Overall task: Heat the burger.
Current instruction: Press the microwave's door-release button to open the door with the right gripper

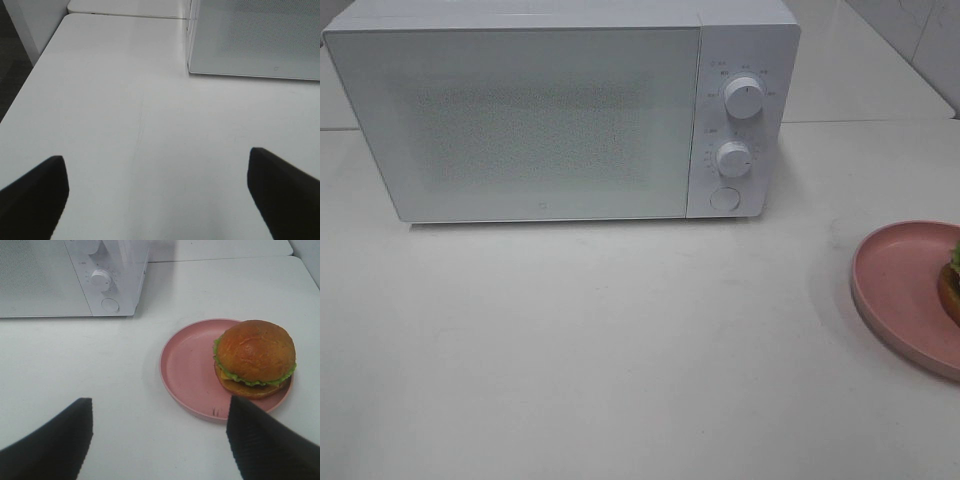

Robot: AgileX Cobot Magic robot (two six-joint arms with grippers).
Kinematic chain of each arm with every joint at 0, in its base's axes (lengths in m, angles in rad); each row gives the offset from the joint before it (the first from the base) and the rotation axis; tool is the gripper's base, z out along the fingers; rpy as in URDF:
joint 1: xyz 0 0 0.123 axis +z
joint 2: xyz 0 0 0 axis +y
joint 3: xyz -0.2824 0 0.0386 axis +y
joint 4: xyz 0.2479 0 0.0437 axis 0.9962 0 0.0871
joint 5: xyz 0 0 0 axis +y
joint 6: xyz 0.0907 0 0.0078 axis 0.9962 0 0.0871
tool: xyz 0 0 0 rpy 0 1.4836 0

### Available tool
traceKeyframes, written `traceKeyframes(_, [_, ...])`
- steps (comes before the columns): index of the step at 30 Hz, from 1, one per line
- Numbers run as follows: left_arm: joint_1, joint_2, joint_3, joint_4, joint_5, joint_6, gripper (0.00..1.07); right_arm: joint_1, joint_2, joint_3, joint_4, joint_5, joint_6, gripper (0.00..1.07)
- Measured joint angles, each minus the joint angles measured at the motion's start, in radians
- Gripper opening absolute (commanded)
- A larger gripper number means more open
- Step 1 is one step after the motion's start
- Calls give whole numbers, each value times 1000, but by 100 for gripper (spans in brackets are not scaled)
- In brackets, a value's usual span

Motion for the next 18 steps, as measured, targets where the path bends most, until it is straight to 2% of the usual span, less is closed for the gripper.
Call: traceKeyframes(18, [0, 0, 0, 0, 0, 0, 90, 0, 9, -16, 0, -3, 0, 74])
